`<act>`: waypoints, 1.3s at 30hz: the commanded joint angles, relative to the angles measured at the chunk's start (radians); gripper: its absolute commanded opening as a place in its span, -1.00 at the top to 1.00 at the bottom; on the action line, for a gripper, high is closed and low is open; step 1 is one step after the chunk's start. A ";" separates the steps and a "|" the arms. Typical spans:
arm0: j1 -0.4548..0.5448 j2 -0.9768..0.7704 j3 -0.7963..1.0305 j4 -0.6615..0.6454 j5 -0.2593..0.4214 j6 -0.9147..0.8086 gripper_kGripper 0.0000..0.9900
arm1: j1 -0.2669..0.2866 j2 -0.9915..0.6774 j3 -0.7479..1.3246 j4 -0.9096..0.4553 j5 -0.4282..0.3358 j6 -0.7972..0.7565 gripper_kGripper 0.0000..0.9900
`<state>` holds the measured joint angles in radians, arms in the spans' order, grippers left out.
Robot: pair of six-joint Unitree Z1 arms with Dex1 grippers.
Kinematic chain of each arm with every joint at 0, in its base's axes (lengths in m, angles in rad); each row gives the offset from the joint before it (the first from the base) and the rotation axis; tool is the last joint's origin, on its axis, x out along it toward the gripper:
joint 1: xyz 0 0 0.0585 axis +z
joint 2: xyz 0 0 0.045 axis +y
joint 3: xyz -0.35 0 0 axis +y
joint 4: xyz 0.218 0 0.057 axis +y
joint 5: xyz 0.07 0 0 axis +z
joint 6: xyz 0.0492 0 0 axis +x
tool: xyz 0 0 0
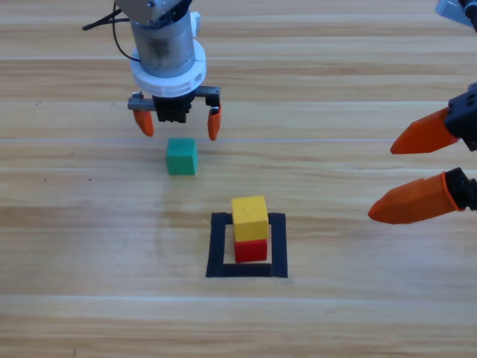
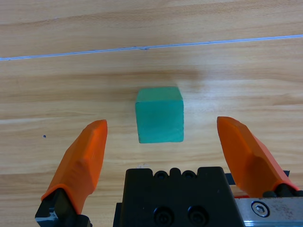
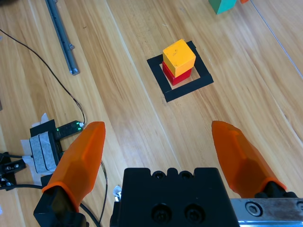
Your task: Stack the blocks in the rectangular block: red at the bottom, yellow in the middle, green on top
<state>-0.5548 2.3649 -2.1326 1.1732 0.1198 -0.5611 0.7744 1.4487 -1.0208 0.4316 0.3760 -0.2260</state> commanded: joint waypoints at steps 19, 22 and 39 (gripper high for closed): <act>0.018 0.123 0.043 0.000 -0.016 -0.034 -0.88 | -0.023 -0.071 0.037 0.015 -0.008 -0.007 -1.00; 0.018 0.123 0.063 -0.017 -0.020 -0.034 -0.83 | -0.023 -0.073 0.037 0.015 -0.009 -0.006 -1.00; 0.019 0.007 0.145 -0.075 -0.058 -0.014 0.92 | -0.023 -0.079 0.044 0.015 -0.014 -0.006 -1.00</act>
<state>-0.5509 2.4074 -2.0182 1.1059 0.0746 -0.5800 0.7744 1.4461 -1.0092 0.4316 0.3675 -0.2282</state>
